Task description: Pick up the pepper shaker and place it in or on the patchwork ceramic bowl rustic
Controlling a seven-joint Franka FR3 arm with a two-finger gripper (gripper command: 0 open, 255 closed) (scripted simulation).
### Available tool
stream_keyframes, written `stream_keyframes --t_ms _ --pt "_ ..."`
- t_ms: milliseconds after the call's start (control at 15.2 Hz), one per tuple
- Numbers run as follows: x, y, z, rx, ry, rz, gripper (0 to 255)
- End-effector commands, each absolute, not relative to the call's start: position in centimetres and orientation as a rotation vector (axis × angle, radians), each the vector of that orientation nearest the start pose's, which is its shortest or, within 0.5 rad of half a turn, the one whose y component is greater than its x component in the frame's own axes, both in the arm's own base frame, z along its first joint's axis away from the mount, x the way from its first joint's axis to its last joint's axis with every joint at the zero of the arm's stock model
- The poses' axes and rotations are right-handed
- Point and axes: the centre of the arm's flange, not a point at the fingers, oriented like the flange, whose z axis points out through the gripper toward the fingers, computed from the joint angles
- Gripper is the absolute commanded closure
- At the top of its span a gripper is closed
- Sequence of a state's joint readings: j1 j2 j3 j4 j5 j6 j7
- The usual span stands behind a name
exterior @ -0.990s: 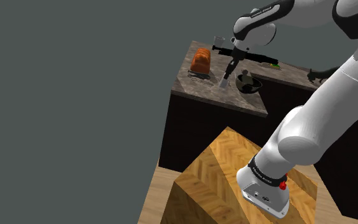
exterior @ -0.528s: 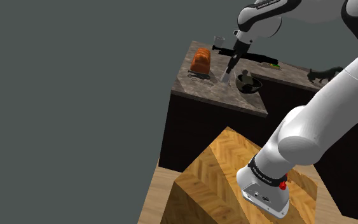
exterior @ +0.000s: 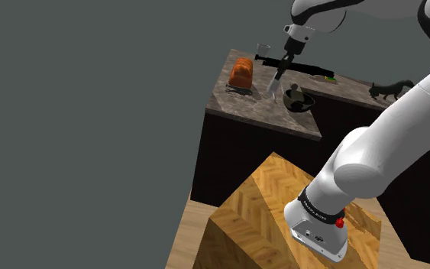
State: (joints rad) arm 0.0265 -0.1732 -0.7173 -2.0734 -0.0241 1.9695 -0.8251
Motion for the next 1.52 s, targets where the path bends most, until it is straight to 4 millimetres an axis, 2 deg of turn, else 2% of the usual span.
stream_keyframes --t_ms 0,264,1320,1452 --pt "39.1 -34.2 50.0 -3.083 -0.231 -0.127 255" --pt "39.1 -34.2 51.9 -3.083 -0.231 -0.127 255" --pt "30.6 -53.5 54.2 -3.083 -0.231 -0.127 255" --pt "30.3 -54.1 53.7 -3.083 -0.231 -0.127 255"
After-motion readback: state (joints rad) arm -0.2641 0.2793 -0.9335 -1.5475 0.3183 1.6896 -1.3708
